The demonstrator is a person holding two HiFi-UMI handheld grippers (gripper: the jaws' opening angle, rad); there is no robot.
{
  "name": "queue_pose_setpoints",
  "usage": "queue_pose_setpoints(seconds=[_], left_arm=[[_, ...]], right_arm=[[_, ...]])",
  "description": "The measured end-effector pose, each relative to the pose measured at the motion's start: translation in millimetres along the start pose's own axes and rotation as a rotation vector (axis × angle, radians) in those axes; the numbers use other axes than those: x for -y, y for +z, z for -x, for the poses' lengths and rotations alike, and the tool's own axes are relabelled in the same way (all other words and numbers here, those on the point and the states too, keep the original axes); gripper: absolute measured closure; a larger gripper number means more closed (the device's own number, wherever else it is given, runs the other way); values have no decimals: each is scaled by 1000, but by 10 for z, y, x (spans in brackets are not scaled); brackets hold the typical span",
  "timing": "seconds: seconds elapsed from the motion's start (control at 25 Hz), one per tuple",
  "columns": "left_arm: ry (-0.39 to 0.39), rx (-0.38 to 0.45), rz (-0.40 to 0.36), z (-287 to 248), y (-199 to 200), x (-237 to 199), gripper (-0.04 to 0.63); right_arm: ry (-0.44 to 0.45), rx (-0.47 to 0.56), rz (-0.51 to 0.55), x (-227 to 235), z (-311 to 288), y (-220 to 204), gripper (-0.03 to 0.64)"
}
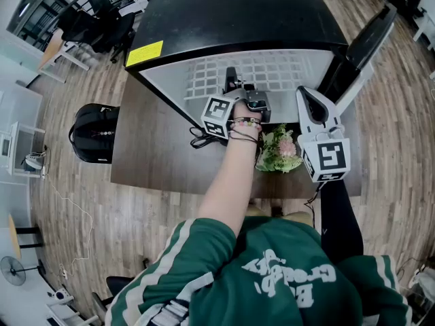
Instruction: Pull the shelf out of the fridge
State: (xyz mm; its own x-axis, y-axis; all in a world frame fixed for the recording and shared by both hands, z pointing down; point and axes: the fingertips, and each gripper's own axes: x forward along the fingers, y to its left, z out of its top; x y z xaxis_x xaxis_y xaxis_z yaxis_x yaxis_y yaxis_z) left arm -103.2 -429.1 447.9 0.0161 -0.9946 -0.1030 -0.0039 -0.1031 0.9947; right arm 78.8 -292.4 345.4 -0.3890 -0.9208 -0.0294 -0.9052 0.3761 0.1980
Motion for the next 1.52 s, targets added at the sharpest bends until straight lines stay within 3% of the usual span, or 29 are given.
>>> queue_pose_setpoints(seconds=[1.52], left_arm=[[-8, 3, -13, 249, 22, 20, 557]], right_arm=[[12, 17, -6, -21, 161, 30, 607]])
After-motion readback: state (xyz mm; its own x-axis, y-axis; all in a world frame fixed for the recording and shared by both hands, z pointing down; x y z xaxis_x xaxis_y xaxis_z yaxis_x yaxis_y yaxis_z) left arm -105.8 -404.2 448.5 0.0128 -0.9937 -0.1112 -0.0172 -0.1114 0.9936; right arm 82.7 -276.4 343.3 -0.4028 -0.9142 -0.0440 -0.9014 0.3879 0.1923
